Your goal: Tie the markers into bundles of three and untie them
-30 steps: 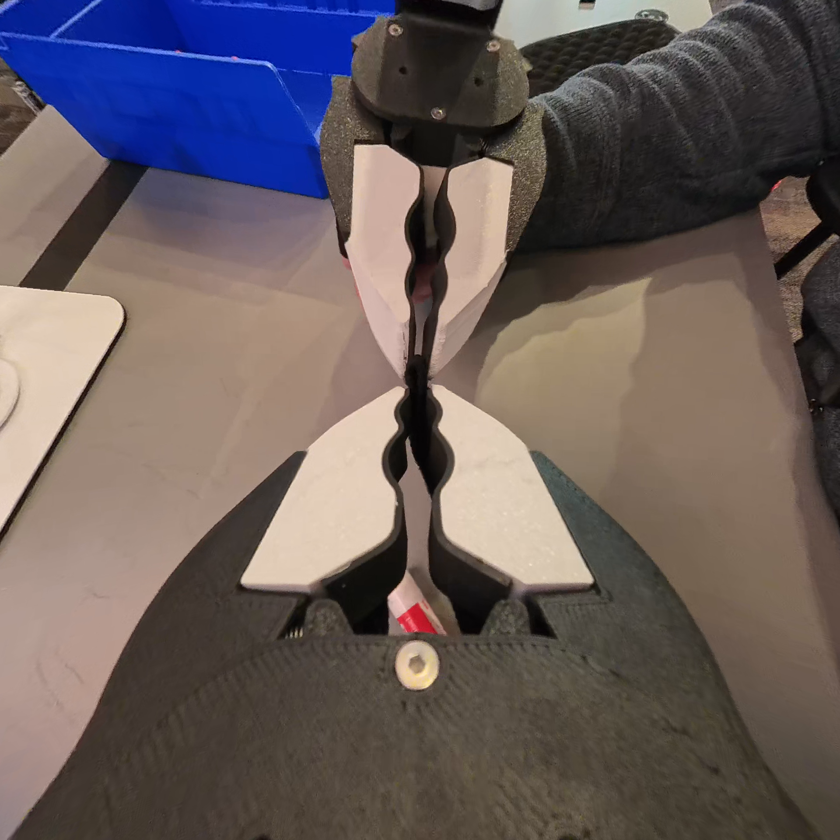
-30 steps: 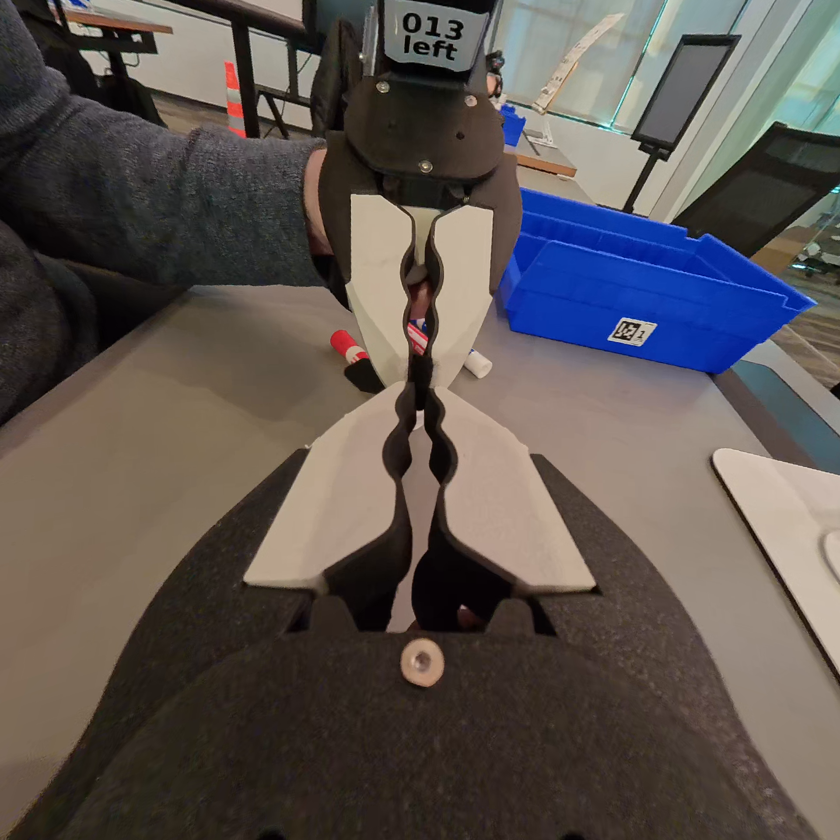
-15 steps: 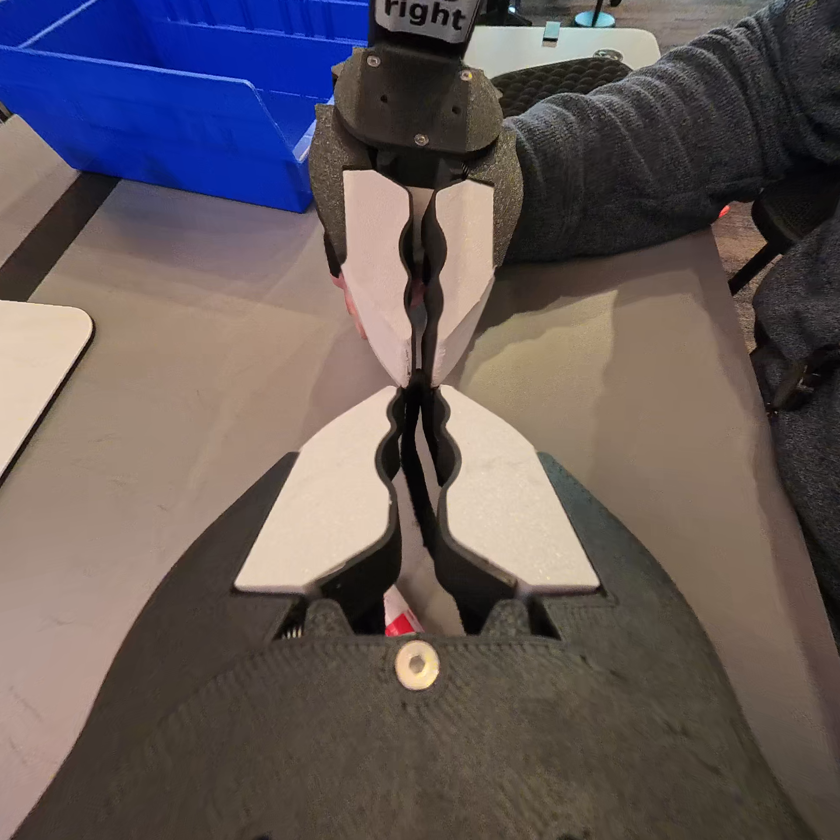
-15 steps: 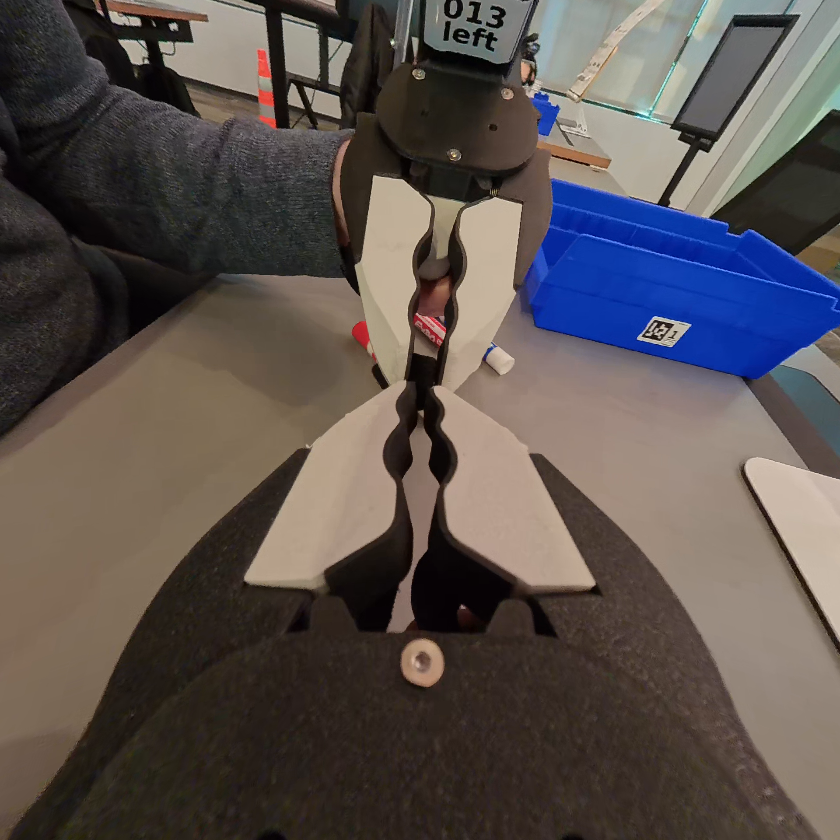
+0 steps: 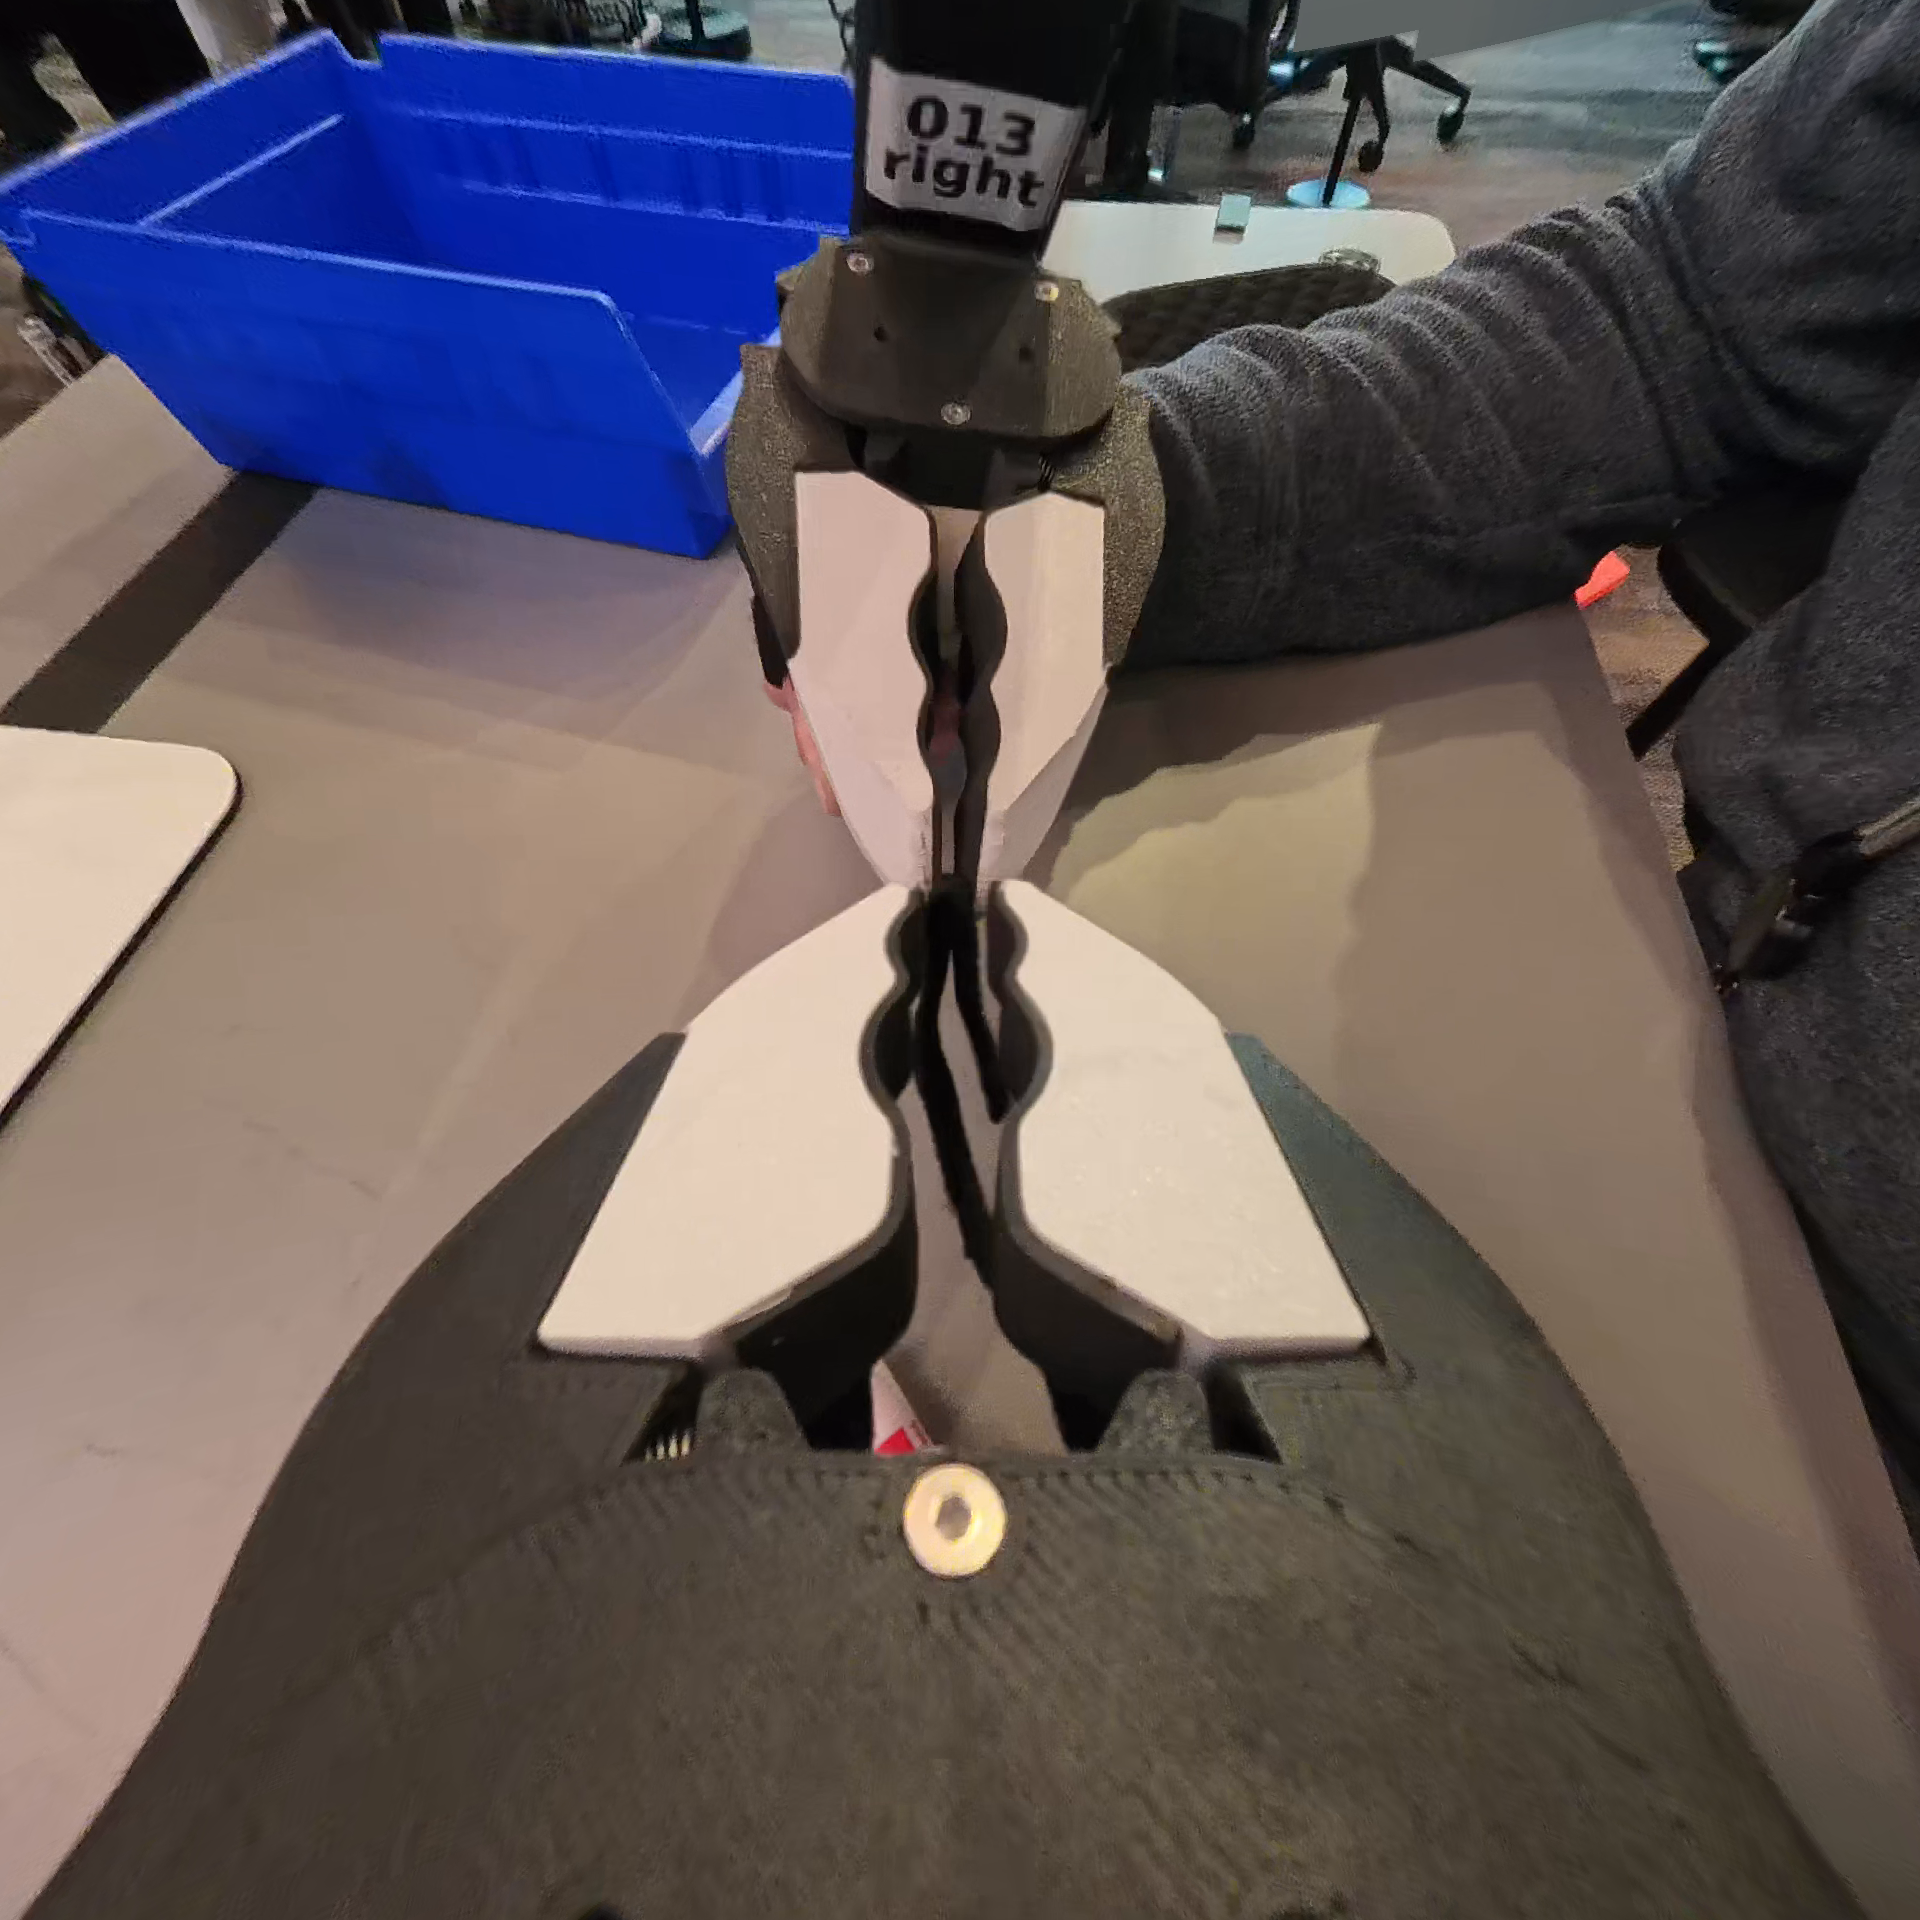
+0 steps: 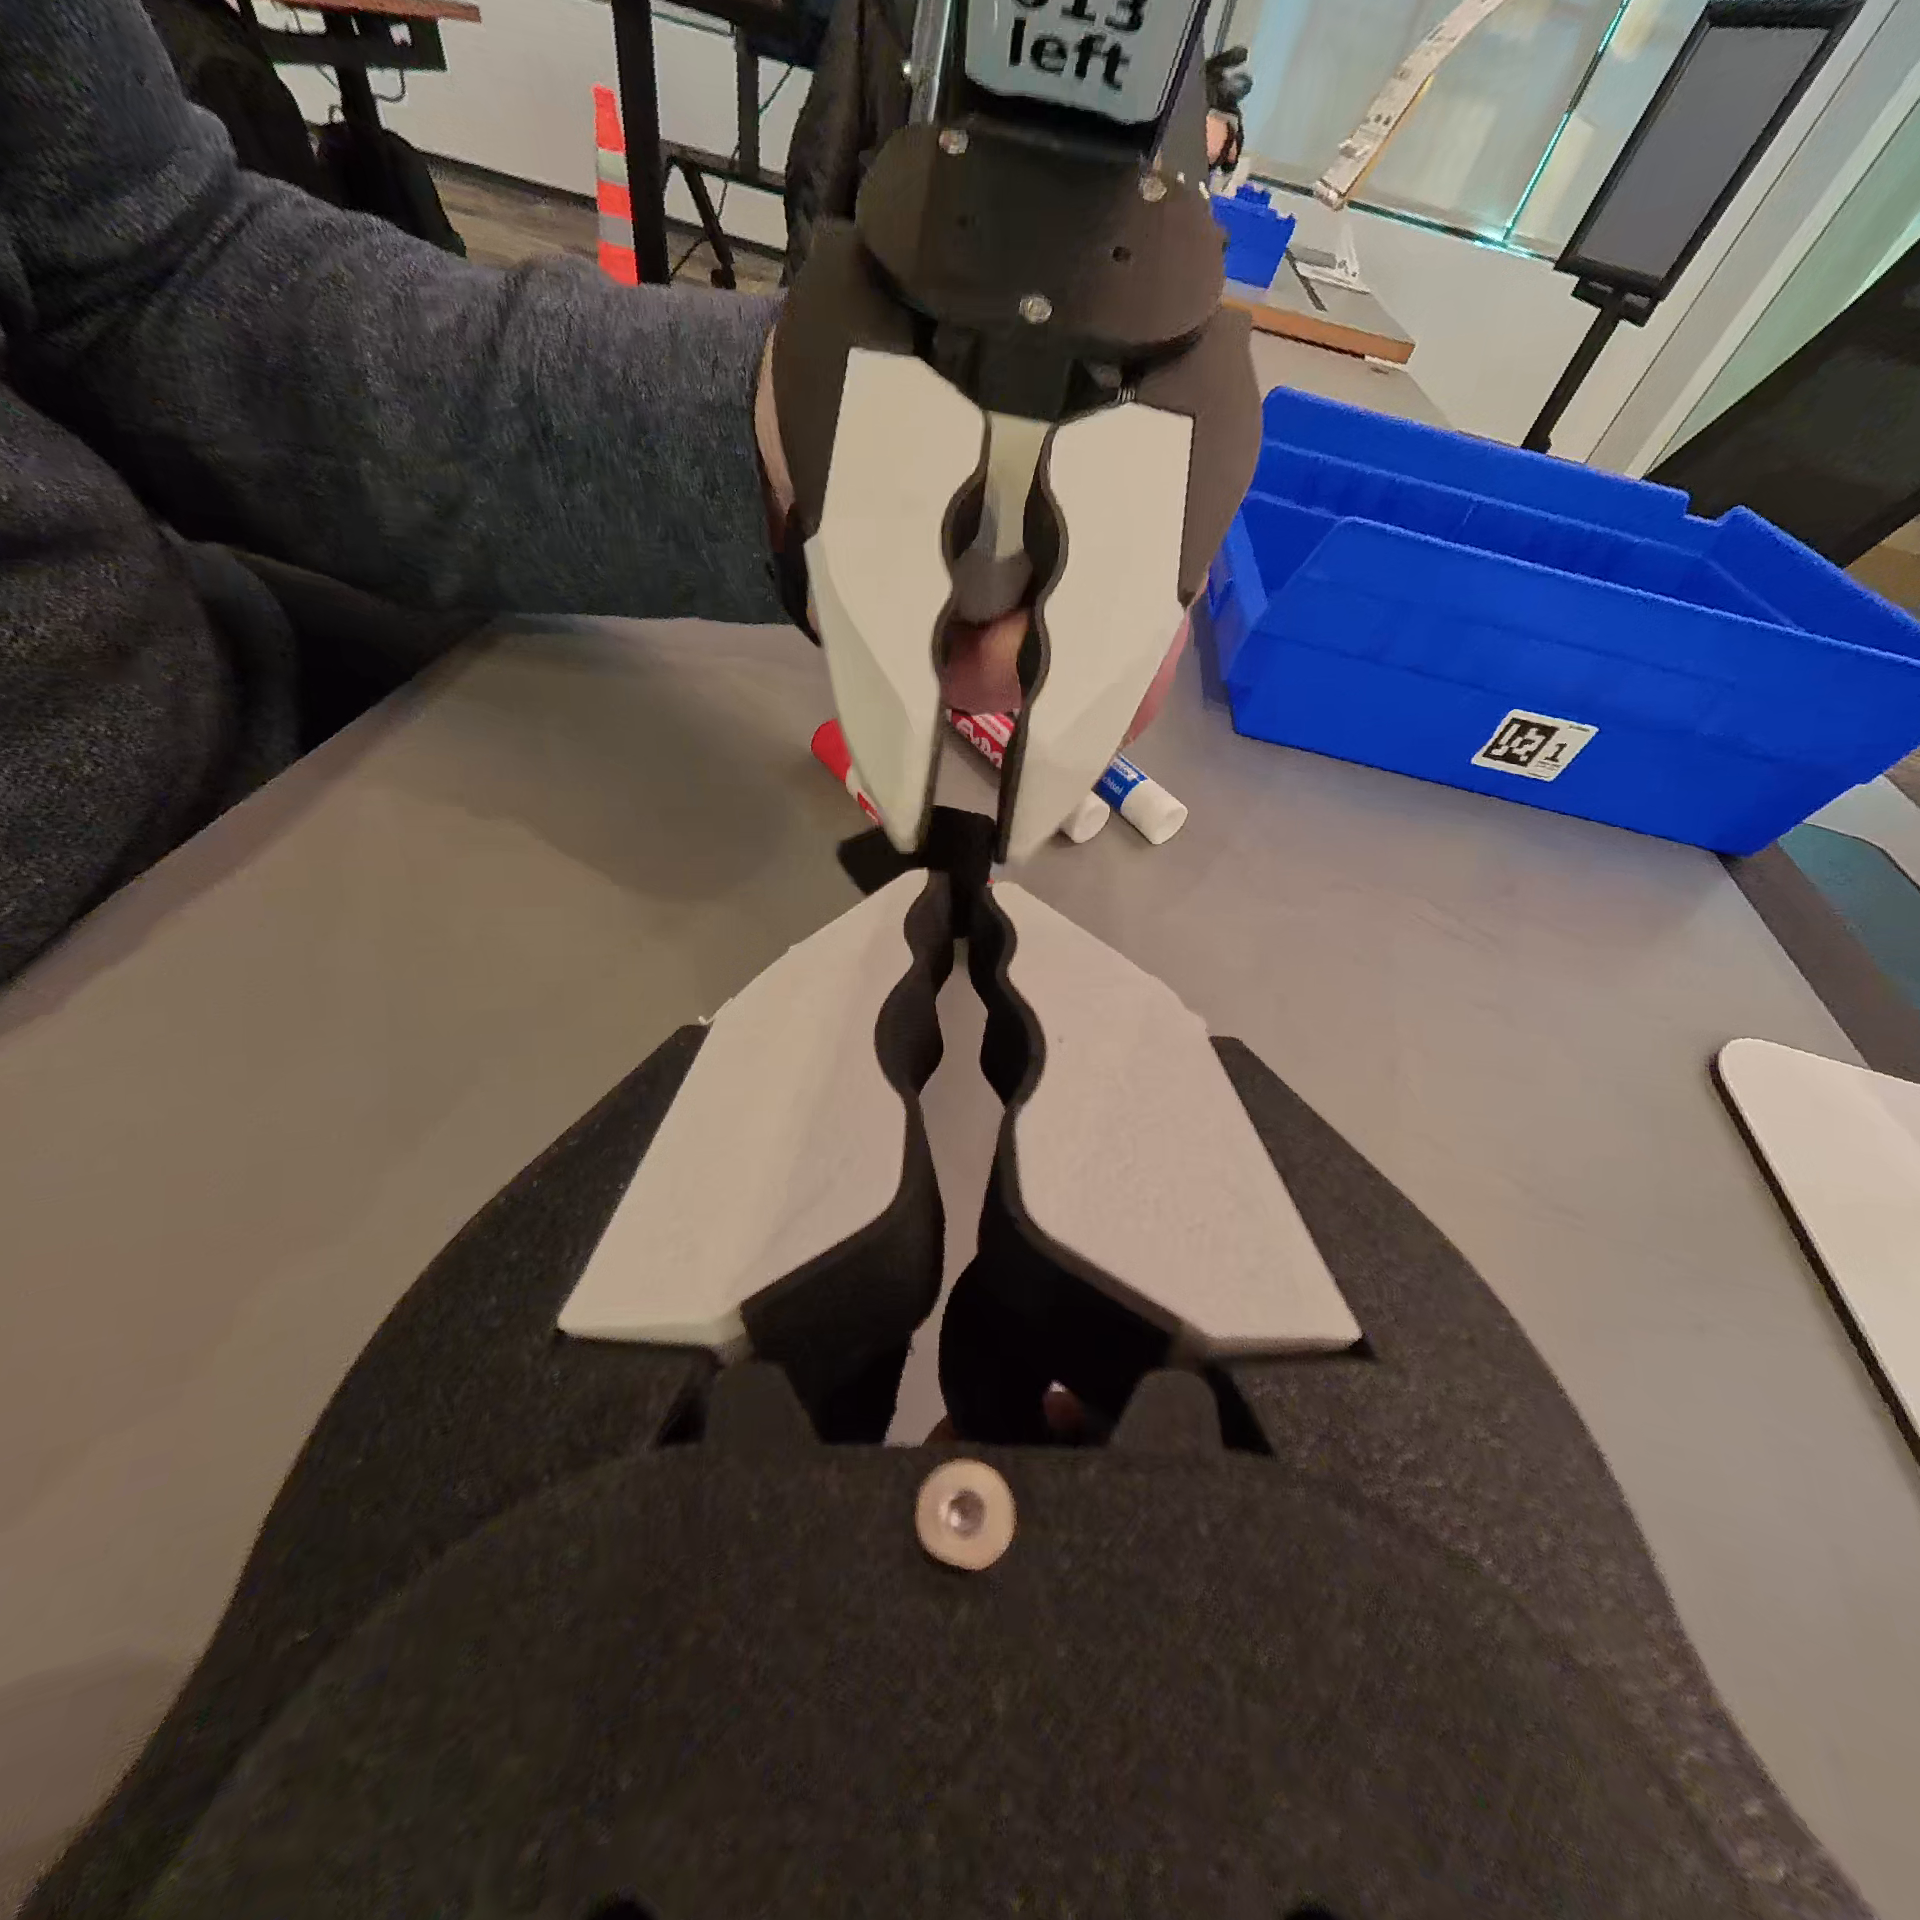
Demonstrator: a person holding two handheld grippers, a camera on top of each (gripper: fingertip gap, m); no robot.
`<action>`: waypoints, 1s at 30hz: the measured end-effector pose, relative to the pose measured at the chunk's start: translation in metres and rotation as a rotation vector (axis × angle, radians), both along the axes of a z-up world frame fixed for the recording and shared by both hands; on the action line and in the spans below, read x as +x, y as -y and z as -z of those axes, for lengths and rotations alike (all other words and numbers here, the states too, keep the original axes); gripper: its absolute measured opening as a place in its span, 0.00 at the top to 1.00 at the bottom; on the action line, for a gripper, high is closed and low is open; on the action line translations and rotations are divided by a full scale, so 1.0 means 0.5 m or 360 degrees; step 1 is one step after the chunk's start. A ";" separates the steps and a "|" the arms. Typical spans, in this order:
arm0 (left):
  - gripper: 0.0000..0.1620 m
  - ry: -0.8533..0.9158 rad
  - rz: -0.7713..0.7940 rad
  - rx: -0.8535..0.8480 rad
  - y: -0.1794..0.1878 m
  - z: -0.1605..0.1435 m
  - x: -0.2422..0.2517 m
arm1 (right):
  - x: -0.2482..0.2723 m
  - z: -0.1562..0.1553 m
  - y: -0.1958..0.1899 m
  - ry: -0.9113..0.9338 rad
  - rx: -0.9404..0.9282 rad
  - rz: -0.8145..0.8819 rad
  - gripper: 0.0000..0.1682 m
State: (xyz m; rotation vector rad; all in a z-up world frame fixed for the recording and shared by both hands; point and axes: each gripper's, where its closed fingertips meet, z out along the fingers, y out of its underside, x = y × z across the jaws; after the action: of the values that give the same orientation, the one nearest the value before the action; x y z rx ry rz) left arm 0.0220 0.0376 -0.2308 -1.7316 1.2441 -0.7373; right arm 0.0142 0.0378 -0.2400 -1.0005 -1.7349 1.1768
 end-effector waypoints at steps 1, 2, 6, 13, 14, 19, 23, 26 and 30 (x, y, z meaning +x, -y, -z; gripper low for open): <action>0.96 -0.0013 -0.0010 -0.0002 -0.002 0.000 -0.002 | -0.001 0.000 0.001 -0.0003 -0.0005 -0.0003 0.99; 0.97 -0.0001 -0.0006 0.0004 -0.002 -0.001 -0.001 | -0.002 0.001 0.002 0.0001 -0.0003 -0.0003 0.98; 0.99 0.0006 -0.0012 0.0031 -0.002 0.001 0.000 | 0.000 0.000 0.003 0.0013 0.0012 -0.0007 0.99; 0.99 -0.0004 -0.0050 0.0020 -0.007 0.004 -0.004 | -0.004 0.001 -0.002 0.0005 -0.0021 0.0013 0.98; 0.99 0.0018 -0.0043 -0.0016 -0.005 0.002 -0.004 | -0.004 0.001 0.000 0.0004 -0.0036 0.0007 0.98; 0.87 0.0014 -0.0014 -0.0022 0.006 -0.004 -0.003 | 0.002 -0.006 -0.004 -0.0013 -0.0089 -0.0001 0.98; 0.85 -0.0031 -0.0025 -0.0031 0.011 0.000 -0.030 | 0.006 -0.024 -0.007 -0.0095 -0.0128 -0.0007 0.98; 0.86 -0.0066 -0.0036 -0.0066 0.015 0.014 -0.044 | 0.009 -0.032 -0.009 -0.0131 -0.0155 -0.0015 0.98; 0.95 -0.0077 -0.0038 -0.0072 0.014 0.030 -0.050 | 0.013 -0.043 -0.009 -0.0172 -0.0186 -0.0023 0.98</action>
State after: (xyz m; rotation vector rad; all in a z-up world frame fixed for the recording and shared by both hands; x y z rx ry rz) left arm -0.0031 0.0304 -0.2461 -1.8075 1.2458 -0.7182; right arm 0.0204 0.0424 -0.2183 -0.9755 -1.6065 1.3297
